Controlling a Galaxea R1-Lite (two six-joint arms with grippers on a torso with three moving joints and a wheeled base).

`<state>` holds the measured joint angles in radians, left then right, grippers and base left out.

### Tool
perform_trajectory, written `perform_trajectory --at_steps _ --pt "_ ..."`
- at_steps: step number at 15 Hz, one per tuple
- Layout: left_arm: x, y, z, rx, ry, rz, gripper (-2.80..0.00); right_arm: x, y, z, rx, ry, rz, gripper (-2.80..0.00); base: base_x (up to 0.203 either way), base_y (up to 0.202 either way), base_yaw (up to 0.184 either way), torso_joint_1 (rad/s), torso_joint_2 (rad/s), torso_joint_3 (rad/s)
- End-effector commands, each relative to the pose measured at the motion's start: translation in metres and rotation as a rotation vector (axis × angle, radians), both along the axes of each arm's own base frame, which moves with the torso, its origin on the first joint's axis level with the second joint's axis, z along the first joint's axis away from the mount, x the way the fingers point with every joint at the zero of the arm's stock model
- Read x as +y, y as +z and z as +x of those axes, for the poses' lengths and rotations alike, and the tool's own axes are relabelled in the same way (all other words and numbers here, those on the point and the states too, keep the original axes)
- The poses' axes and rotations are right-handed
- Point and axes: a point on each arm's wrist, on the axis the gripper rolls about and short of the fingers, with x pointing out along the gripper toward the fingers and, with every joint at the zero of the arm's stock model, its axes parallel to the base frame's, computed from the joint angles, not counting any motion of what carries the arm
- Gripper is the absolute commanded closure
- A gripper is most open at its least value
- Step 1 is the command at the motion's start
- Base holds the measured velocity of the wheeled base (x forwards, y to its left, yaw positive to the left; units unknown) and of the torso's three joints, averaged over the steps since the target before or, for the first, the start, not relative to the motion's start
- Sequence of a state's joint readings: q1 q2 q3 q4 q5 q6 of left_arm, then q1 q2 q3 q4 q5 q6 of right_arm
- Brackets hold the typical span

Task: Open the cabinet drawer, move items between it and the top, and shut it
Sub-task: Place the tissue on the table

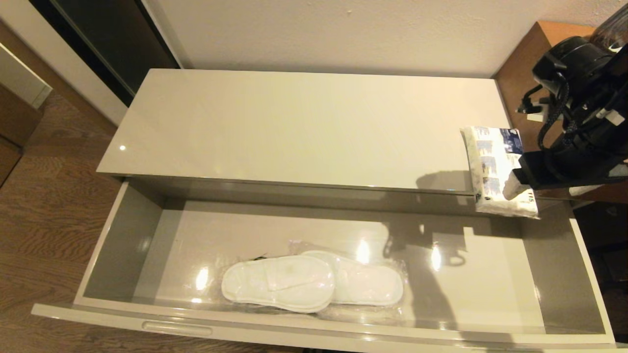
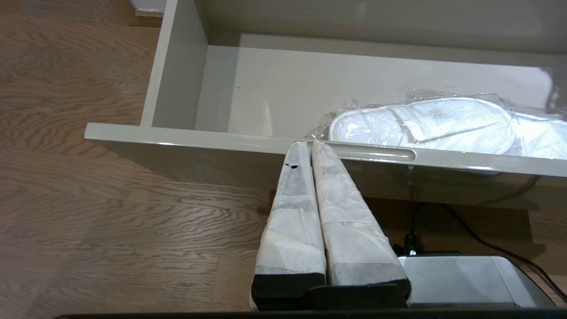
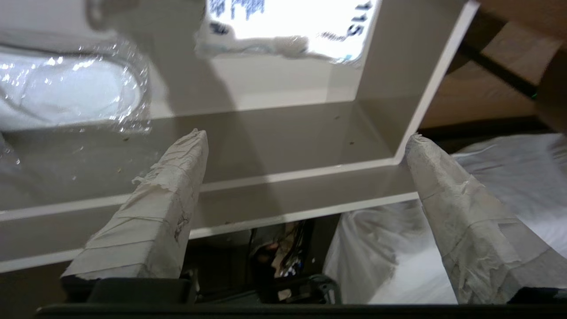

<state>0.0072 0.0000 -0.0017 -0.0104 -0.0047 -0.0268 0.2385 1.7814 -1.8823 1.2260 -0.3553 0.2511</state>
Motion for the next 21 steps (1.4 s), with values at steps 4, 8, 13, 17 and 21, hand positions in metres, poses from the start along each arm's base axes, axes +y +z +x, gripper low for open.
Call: perform_trajectory --at_steps 4,8,13,17,21 --pt "0.000 0.000 0.000 0.000 0.001 -0.001 0.00 0.001 -0.042 0.004 0.173 -0.078 0.010 0.00 0.000 0.000 0.000 0.000 0.00 0.000" --pt "0.000 0.000 0.000 0.000 0.001 -0.001 0.00 -0.005 -0.064 0.009 0.227 -0.147 0.047 0.00 0.000 0.000 0.000 0.000 0.00 0.000" --pt "0.000 0.000 0.000 0.001 0.001 -0.001 0.00 -0.009 -0.072 0.046 0.136 -0.175 0.074 0.00 0.000 0.000 0.000 0.000 0.00 0.000" --pt "0.000 0.000 0.000 0.000 0.001 -0.001 0.00 -0.007 -0.076 0.060 0.122 -0.178 0.072 0.00 0.000 0.000 0.000 0.000 0.00 0.000" --pt "0.000 0.000 0.000 0.001 0.001 -0.001 0.00 -0.006 -0.070 0.071 0.075 -0.178 0.081 0.00 0.000 0.003 -0.021 0.000 0.00 0.000"
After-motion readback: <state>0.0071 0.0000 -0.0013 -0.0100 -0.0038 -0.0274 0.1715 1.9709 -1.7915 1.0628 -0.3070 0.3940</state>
